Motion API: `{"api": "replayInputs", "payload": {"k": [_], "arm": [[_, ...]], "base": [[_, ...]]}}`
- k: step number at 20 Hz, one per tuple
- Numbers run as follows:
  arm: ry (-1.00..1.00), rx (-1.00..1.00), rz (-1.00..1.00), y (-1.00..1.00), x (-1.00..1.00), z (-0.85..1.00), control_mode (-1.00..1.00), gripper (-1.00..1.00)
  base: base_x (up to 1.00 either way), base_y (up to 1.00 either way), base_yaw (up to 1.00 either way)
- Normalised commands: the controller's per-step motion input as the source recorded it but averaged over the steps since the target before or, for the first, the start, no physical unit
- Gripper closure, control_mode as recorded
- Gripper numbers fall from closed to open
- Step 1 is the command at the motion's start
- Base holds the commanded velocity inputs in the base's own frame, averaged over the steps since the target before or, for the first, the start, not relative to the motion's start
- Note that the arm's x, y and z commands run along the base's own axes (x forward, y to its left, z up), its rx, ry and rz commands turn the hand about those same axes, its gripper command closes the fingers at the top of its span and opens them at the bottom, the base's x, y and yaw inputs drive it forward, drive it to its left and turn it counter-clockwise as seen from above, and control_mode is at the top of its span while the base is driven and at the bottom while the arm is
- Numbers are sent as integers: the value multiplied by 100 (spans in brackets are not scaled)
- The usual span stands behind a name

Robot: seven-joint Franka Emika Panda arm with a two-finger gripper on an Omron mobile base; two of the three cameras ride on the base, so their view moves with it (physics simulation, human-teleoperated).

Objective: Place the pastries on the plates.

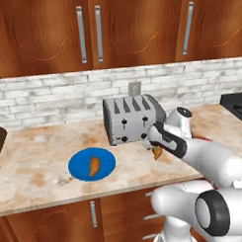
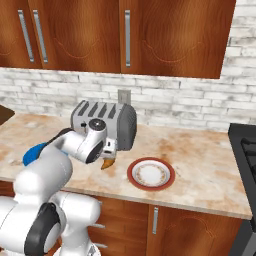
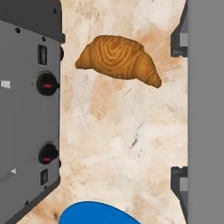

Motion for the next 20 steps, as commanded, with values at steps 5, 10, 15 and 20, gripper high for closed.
{"api": "replayInputs", "payload": {"k": [5,10,15,20], "arm": [[-11,0,5,-39,42,-5,-100,-100],[-4,-1,4,-29,34,-44,-100,-100],[-4,-2,5,0,48,-42,-100,-100],[-1,0,3,0,32,-40,-100,-100]], "base": [[0,0,0],[0,0,0],[0,0,0],[0,0,0]]}}
